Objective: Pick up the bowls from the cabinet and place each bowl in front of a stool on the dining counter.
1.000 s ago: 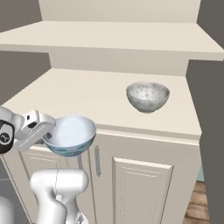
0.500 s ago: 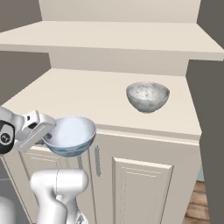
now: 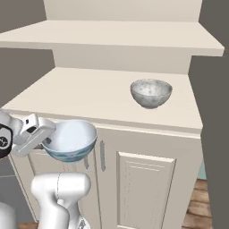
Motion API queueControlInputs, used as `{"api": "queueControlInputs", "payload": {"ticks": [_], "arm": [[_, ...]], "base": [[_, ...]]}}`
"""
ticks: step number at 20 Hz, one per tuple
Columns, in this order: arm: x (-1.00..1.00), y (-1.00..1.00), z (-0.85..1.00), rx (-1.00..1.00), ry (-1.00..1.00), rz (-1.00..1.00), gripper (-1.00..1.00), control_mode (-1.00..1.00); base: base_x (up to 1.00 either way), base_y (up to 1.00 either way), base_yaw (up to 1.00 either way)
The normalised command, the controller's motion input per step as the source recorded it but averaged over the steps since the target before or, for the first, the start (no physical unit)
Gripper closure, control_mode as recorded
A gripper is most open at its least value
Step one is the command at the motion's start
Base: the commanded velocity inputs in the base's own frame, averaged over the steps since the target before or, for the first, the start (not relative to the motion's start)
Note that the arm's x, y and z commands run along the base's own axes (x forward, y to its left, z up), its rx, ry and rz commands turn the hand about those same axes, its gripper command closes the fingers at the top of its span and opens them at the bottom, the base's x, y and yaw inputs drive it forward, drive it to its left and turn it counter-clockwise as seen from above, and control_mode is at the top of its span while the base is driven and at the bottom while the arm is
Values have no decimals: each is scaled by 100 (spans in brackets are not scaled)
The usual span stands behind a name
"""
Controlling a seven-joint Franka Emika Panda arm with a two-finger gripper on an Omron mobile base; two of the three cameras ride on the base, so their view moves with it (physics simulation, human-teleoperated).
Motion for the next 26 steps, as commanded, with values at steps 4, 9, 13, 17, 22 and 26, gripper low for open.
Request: {"api": "queueControlInputs", "payload": {"ticks": [4, 9, 13, 17, 22, 26], "arm": [[0, 0, 0, 0, 0, 0, 100, 100], [0, 0, 0, 0, 0, 0, 100, 100], [0, 0, 0, 0, 0, 0, 100, 100], [0, 0, 0, 0, 0, 0, 100, 100], [0, 0, 0, 0, 0, 0, 100, 100], [0, 0, 0, 0, 0, 0, 100, 100]], "base": [[-69, -5, -9], [-73, -4, -9], [-73, 0, -9], [-50, -4, -21], [-55, -36, -29], [-47, -44, -42]]}}
